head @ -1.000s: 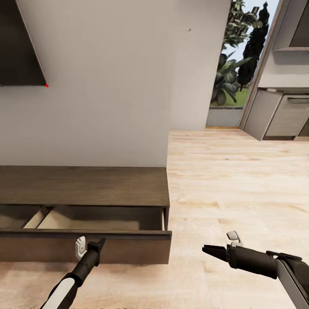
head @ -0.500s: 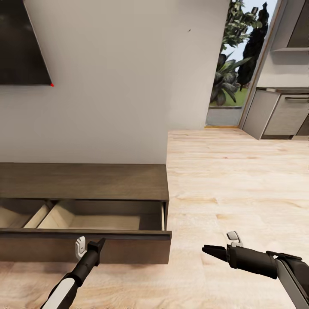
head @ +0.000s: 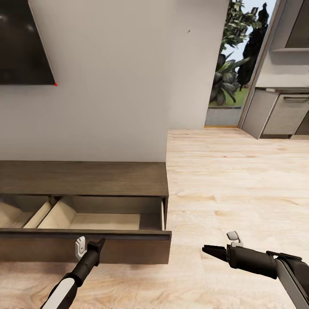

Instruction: Place each of the two pumpkins and all three candles from the living room inside a cabinet in the living room (use any cabinet), then make sure every cabinet is closed, and position the cauldron so it is next to a table in the living room.

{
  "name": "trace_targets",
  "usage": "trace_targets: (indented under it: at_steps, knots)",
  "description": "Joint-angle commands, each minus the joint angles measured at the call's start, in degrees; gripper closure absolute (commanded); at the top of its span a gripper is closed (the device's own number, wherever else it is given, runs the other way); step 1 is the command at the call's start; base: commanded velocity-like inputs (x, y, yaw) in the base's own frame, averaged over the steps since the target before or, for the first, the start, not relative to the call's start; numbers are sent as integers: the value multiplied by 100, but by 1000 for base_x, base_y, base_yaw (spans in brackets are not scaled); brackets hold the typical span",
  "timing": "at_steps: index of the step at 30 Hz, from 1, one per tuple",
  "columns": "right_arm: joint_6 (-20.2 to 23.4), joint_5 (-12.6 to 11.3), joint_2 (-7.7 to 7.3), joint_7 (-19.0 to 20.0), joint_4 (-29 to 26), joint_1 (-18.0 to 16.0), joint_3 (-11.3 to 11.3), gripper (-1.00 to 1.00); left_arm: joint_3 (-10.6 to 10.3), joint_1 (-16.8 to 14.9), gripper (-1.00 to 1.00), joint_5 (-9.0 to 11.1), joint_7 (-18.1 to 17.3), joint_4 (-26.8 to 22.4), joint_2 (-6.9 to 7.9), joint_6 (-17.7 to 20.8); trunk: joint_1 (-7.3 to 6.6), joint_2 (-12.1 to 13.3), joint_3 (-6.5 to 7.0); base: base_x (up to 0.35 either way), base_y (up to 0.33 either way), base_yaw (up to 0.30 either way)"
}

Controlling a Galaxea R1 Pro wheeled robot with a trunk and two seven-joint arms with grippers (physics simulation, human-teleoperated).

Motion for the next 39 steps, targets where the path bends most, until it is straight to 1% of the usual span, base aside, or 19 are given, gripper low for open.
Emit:
trace_targets:
  at_steps: [1,7,39]
  knots:
    - [30,-14,-1,6,-1,-2,-1,-100,-33,-1,100,25,-3,-109,-3,56,-3,-3,-4,-40,0,0]
    - [30,-14,-1,14,-2,-2,-1,-100,-31,-1,100,25,-3,-109,-3,55,-3,-3,-4,-109,0,0]
    - [30,-14,-1,7,-2,-1,-1,-100,-31,-1,100,25,-3,-110,-2,50,-3,-3,-4,-36,0,0]
